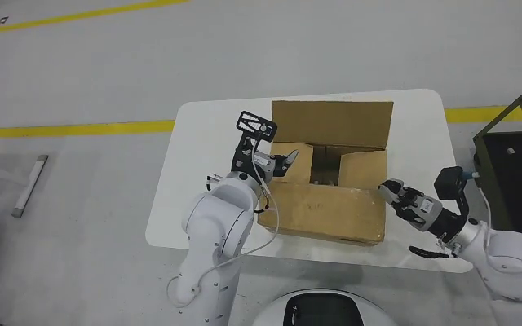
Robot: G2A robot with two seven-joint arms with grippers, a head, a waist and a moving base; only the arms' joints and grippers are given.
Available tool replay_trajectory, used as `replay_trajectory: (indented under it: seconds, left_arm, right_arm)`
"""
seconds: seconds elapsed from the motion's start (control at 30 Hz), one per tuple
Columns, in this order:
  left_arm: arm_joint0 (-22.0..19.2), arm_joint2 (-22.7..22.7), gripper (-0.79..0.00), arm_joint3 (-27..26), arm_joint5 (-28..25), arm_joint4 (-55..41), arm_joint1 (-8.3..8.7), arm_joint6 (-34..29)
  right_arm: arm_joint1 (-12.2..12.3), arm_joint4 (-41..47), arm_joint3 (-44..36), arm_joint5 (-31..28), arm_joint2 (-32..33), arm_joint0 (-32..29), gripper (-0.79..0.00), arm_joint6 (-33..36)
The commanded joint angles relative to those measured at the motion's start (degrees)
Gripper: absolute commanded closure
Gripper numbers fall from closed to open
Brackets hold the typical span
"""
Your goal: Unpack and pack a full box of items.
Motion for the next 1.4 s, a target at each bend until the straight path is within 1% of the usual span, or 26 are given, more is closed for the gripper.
replay_trajectory:
  seconds: [0.0, 0.1, 0.27, 0.33, 0.4, 0.47, 0.6, 0.7, 0.87, 0.93, 0.97, 1.0, 1.07, 1.13, 1.17, 1.27, 1.33, 1.37]
  left_arm:
    - [0.1, 0.0, -0.785, 0.0, 0.1, 0.0, 0.01, 0.3]
    - [0.9, 0.2, -0.785, 0.0, 0.0, -1.1, 0.15, 1.0]
    - [0.1, 0.9, -0.785, -0.3, -1.5, -3.0, 0.33, -1.7]
    - [-0.3, 1.2, -0.785, -0.4, -2.4, -3.5, 0.43, -3.0]
    - [-0.6, 1.9, -0.785, -0.4, -4.1, -3.3, 0.59, -4.8]
    - [-0.9, 2.9, -0.785, -1.0, -7.3, -2.5, 0.84, -5.8]
    - [-0.4, 3.8, -0.785, -2.1, -9.3, -4.3, 1.1, -7.6]
    - [-0.2, 4.4, -0.785, -2.7, -10.6, -5.6, 1.31, -8.9]
    - [0.3, 5.1, -0.785, -3.5, -12.8, -7.6, 1.73, -12.0]
    - [0.3, 5.5, -0.785, -4.1, -14.5, -8.7, 1.94, -14.1]
    - [0.5, 5.6, -0.785, -4.4, -15.1, -9.4, 2.04, -14.6]
    - [0.6, 5.4, -0.785, -4.7, -14.8, -10.4, 2.1, -15.1]
    - [0.4, 5.5, -0.785, -5.4, -15.6, -10.2, 2.33, -16.1]
    - [0.5, 5.8, -0.785, -5.5, -16.3, -10.4, 2.54, -16.6]
    - [0.4, 5.9, -0.785, -5.8, -16.7, -10.7, 2.64, -16.9]
    - [0.7, 6.1, -0.785, -6.4, -18.6, -11.8, 3.02, -18.5]
    - [0.8, 6.2, -0.785, -7.0, -18.9, -12.8, 3.29, -19.0]
    - [0.9, 6.4, -0.785, -7.2, -18.8, -13.1, 3.47, -19.1]
  right_arm:
    - [0.1, 0.5, -0.8, -0.8, 0.3, -0.3, 0.0, -0.9]
    - [0.2, 0.1, -2.2, -1.9, 0.9, -0.8, 0.0, -2.1]
    - [0.5, -0.3, -4.7, -5.5, 1.5, -1.7, 0.0, -3.9]
    - [0.7, -2.1, -5.6, -6.9, 2.1, -1.8, 0.0, -4.0]
    - [0.8, -4.1, -6.1, -8.1, 2.4, -2.2, 0.0, -4.6]
    - [0.8, -4.9, -6.8, -9.5, 2.3, -2.8, 0.0, -6.0]
    - [0.9, -6.4, -6.8, -11.7, 2.7, -3.5, 0.0, -8.8]
    - [0.9, -7.0, -6.9, -12.3, 2.6, -4.0, -0.003, -10.4]
    - [1.1, -7.9, -7.3, -13.6, 2.3, -4.7, -0.009, -11.3]
    - [1.2, -7.9, -7.3, -14.0, 2.2, -4.9, -0.034, -11.6]
    - [1.2, -7.9, -7.3, -14.2, 2.2, -5.0, -0.074, -11.7]
    - [1.3, -7.8, -7.3, -14.3, 2.2, -5.2, -0.139, -11.8]
    - [1.4, -7.7, -7.3, -14.4, 2.2, -5.4, -0.219, -12.2]
    - [1.4, -7.2, -7.1, -13.8, 2.5, -5.6, -0.249, -13.1]
    - [1.4, -6.5, -7.0, -13.2, 2.6, -5.9, -0.234, -13.9]
    - [1.3, -4.7, -6.4, -11.0, 3.3, -6.2, -0.228, -15.5]
    - [1.3, -3.8, -6.2, -9.8, 3.3, -6.4, -0.2, -15.7]
    - [1.4, -3.6, -6.0, -9.1, 3.2, -6.5, -0.114, -15.1]
